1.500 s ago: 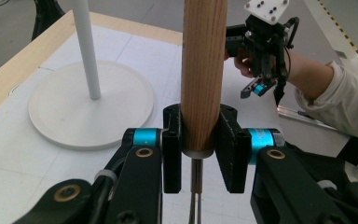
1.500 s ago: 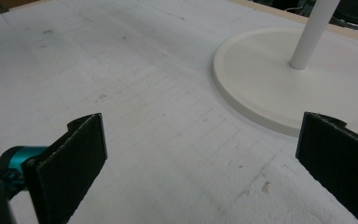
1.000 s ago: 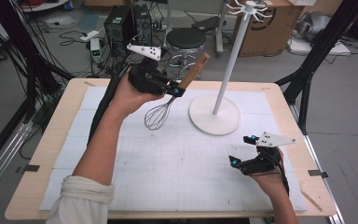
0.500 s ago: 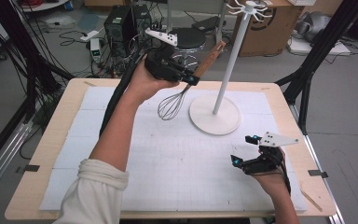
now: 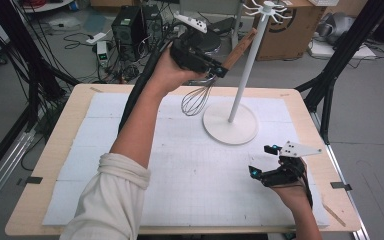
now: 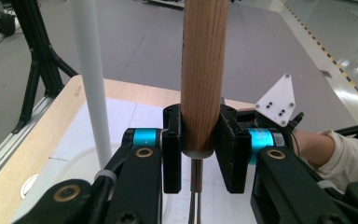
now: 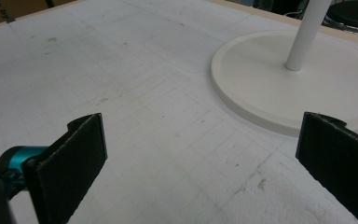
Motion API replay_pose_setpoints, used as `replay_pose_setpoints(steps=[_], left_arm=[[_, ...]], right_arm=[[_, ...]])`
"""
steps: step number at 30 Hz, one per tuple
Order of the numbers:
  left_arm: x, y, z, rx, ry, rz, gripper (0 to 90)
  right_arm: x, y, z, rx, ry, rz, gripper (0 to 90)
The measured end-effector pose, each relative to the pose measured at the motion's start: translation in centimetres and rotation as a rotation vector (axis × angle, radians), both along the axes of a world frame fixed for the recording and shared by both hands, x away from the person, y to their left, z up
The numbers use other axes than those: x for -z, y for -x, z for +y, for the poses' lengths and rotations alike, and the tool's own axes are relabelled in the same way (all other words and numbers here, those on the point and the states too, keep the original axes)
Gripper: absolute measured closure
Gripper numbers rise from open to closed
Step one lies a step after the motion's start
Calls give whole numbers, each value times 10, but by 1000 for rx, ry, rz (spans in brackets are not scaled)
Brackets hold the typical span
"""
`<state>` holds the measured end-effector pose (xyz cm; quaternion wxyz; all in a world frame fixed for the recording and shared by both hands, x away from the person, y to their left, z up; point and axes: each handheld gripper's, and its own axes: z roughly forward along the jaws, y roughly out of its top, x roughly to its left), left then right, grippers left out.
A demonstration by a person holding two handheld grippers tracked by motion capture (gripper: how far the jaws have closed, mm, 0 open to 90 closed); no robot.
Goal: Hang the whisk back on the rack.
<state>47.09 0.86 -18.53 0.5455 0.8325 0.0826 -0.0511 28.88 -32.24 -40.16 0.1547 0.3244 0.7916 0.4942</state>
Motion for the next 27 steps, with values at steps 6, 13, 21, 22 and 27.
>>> replay_pose_setpoints(steps=[6,13,21,22,27], left_arm=[[-10,-9,-11,-2,-10,-10,736],[-18,-16,-23,4,-19,-18,736],[-14,-28,-27,-7,-5,0,735],[-12,-28,-29,-3,0,2,735],[-10,-28,-39,6,-14,4,736]], right_arm=[[0,0,-1,-1,-1,2,4],[0,0,-2,4,-5,4,4],[0,0,-4,5,-13,3,4],[0,0,-4,5,-12,2,4],[0,-1,-3,7,-9,4,4]])
